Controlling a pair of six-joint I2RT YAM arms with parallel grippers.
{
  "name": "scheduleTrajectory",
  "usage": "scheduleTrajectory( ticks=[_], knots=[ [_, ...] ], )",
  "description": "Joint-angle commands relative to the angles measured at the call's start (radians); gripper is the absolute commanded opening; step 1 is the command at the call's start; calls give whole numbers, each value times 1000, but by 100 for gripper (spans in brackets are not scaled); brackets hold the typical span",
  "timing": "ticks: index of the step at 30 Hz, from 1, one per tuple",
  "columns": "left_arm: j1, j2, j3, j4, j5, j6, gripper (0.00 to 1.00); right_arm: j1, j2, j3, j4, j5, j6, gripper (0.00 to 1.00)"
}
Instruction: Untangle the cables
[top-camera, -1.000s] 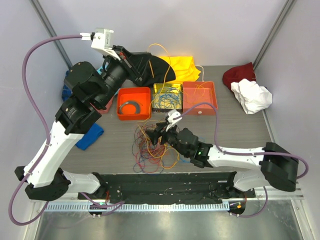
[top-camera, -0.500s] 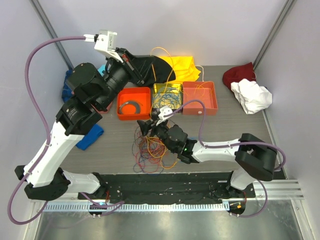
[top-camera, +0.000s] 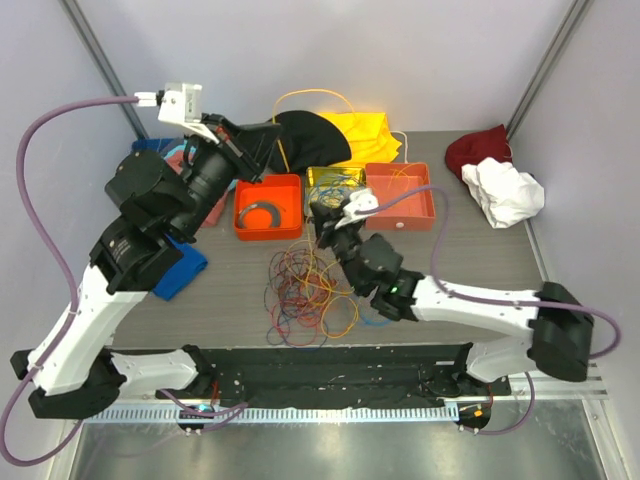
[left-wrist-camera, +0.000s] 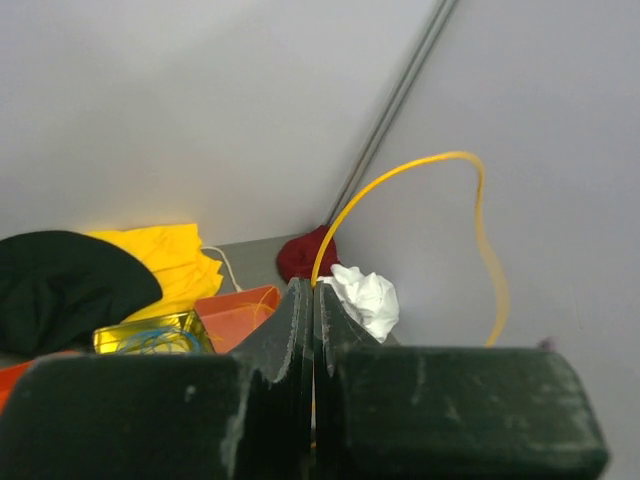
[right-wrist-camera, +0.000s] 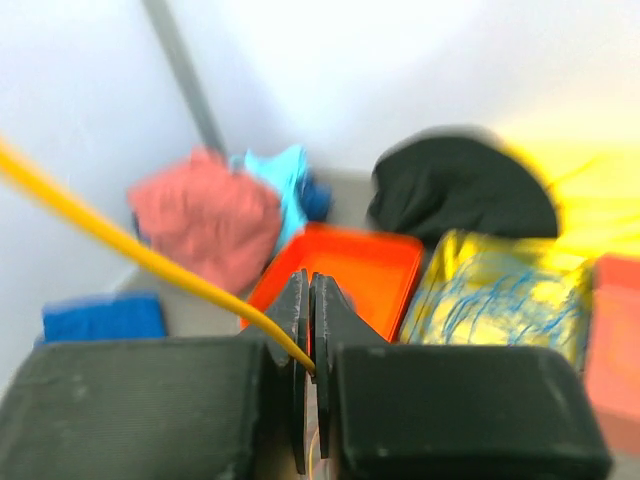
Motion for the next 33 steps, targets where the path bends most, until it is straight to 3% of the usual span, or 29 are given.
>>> scheduleTrajectory(
  ticks=[1, 11, 16, 19, 23, 25, 26, 29, 33],
  knots=[
    [-3, -90, -139, 82, -117, 16, 0, -27, -166, 213, -189, 143, -107, 1],
    [-3, -252, -554, 156, -272, -80, 7, -212, -185, 603, -565, 194, -122, 1],
    [-3, -246, -678, 118, -291, -157, 7, -245, -118, 749, -620, 212, -179, 1],
    [-3, -223, -709, 113, -297, -172, 14, -257, -72, 803, -637, 221, -231, 1],
    [-3, -188, -713, 114, -282, -182, 51, -285, -30, 841, -662, 223, -245, 1],
    [-3, -174, -707, 114, -274, -183, 60, -300, -21, 846, -662, 220, -246, 1],
    [-3, -173, -706, 118, -274, -185, 72, -305, -16, 849, -663, 218, -245, 1],
    [-3, -174, -703, 131, -274, -182, 89, -318, -9, 855, -662, 215, -246, 1],
    [-3, -168, -700, 108, -282, -186, 98, -350, 10, 873, -663, 209, -253, 1]
  ],
)
